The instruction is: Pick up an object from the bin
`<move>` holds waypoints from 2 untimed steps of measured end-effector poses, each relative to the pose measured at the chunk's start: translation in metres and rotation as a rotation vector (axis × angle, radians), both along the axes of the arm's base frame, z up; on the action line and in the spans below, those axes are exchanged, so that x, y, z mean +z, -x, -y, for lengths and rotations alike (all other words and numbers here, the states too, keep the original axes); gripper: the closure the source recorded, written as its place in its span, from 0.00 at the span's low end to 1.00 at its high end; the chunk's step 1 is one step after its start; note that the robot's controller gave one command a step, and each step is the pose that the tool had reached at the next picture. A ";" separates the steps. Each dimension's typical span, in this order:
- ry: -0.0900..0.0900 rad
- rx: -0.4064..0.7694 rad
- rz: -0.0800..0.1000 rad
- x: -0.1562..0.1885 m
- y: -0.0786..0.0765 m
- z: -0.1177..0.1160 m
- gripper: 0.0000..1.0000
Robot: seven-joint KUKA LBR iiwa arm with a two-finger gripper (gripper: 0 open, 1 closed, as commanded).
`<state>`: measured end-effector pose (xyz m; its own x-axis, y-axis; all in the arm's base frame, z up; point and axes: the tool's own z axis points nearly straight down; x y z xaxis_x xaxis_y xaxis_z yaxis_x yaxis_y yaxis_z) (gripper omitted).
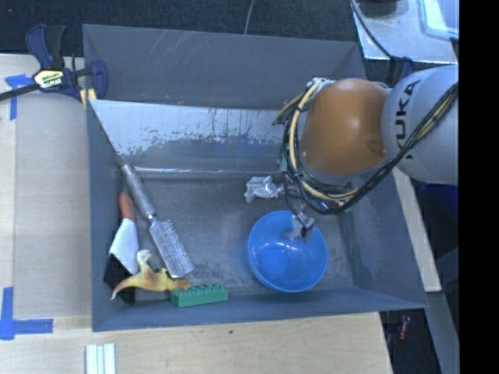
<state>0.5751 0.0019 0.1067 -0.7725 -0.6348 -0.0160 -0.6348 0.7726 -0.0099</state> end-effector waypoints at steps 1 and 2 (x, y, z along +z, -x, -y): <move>0.005 0.469 0.008 -0.028 -0.005 -0.024 1.00; 0.008 0.544 0.008 -0.033 -0.006 -0.028 1.00</move>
Offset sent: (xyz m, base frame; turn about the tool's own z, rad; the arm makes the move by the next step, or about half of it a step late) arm 0.0000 0.0000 0.0000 0.0000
